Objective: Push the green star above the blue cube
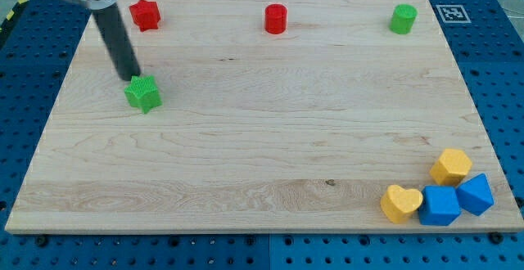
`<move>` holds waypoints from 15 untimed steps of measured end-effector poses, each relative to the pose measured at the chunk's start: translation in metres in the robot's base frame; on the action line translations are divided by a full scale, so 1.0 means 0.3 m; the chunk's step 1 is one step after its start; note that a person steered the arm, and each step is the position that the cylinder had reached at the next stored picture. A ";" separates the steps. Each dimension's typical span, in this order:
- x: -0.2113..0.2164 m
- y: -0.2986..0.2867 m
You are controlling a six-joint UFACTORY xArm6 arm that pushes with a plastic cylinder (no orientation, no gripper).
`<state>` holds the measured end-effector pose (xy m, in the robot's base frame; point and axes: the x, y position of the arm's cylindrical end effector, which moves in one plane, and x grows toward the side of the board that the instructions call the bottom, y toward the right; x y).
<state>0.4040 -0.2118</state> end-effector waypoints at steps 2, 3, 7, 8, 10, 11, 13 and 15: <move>0.076 0.256; 0.116 0.516; 0.193 0.348; 0.233 0.586; 0.243 0.912; 0.223 0.710; 0.363 0.606; 0.451 1.050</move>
<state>0.5395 0.1033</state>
